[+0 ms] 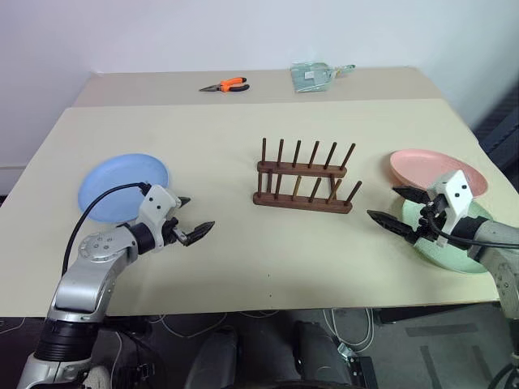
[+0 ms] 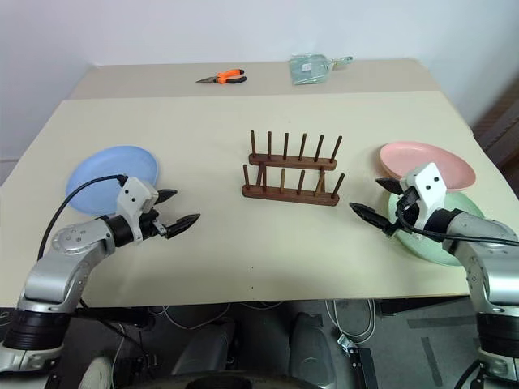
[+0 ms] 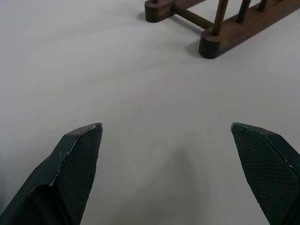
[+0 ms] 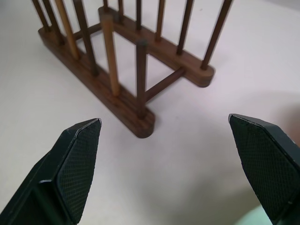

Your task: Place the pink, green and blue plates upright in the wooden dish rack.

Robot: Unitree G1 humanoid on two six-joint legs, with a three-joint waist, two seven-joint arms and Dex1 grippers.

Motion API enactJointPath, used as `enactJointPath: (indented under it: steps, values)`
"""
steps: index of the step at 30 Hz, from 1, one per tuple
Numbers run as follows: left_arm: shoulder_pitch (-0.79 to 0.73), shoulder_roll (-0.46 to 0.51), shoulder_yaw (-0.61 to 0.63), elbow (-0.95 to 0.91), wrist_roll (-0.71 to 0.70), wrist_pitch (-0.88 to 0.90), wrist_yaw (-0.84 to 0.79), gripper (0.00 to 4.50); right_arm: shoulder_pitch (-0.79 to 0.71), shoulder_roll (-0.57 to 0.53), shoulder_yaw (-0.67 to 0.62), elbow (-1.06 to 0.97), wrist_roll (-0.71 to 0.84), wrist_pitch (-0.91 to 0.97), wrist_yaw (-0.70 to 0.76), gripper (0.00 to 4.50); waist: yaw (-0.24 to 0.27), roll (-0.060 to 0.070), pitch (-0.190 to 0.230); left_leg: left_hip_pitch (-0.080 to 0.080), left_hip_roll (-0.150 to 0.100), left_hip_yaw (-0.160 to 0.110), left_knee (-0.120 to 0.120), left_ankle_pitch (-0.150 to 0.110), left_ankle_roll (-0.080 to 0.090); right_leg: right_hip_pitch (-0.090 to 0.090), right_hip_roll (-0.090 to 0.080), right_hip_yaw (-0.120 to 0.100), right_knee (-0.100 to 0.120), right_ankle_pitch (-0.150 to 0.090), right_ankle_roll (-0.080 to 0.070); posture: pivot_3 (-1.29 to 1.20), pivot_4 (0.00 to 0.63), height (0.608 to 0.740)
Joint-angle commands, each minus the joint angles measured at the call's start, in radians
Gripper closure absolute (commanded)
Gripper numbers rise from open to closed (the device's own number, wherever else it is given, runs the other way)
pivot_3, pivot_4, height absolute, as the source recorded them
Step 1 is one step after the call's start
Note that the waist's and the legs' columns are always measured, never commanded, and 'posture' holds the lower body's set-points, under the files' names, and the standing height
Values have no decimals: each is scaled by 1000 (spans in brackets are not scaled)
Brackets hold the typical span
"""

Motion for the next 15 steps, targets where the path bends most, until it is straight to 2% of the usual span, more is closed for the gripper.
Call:
enactJointPath:
  steps: [1,9,15]
  values:
    - [-16,-4,-8,-15,0,-2,4,0,-37,15,13,-17,-15,-27,-19,56,-1,0,0,0,0,0,0,0,0,0,0,0,0,0,0,0,150,740]
    - [-109,-42,-94,83,10,-34,-53,0,-17,10,16,-70,28,37,-2,56,5,0,0,0,0,0,0,0,0,0,0,0,0,0,0,0,150,740]
    - [-447,-181,-302,563,157,-221,-187,0,92,51,18,-227,14,51,-75,56,32,-1,0,0,-1,0,2,0,0,1,0,-1,0,1,2,0,150,740]
